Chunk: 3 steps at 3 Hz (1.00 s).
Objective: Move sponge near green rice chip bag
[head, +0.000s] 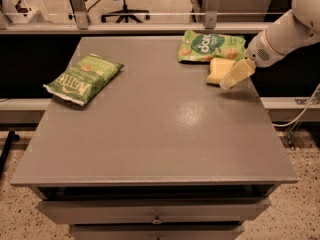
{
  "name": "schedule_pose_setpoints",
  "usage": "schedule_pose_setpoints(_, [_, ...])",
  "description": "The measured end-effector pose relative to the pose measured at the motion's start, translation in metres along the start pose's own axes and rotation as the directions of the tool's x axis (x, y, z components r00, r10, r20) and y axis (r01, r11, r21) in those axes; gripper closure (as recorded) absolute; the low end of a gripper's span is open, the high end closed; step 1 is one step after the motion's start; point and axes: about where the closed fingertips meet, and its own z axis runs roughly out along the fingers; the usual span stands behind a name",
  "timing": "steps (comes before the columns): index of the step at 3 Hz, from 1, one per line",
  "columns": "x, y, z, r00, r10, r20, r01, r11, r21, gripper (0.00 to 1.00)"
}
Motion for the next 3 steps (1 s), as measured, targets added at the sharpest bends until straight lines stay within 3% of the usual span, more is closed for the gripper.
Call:
schedule_pose_setpoints(1, [-0.001,0.007,-0.015,1.000,-0.014,0.019,0.013,0.9999,0.010,0.00])
schedule_pose_setpoints(2, [0.003,0.020,-0.055,0.996,-0.049,0.080,0.046,0.9986,0.027,0.00])
schedule_pose_setpoints(3, [0.011,0.037,-0.108,0.972,-0.111,0.207,0.101,0.9933,0.057,0.00])
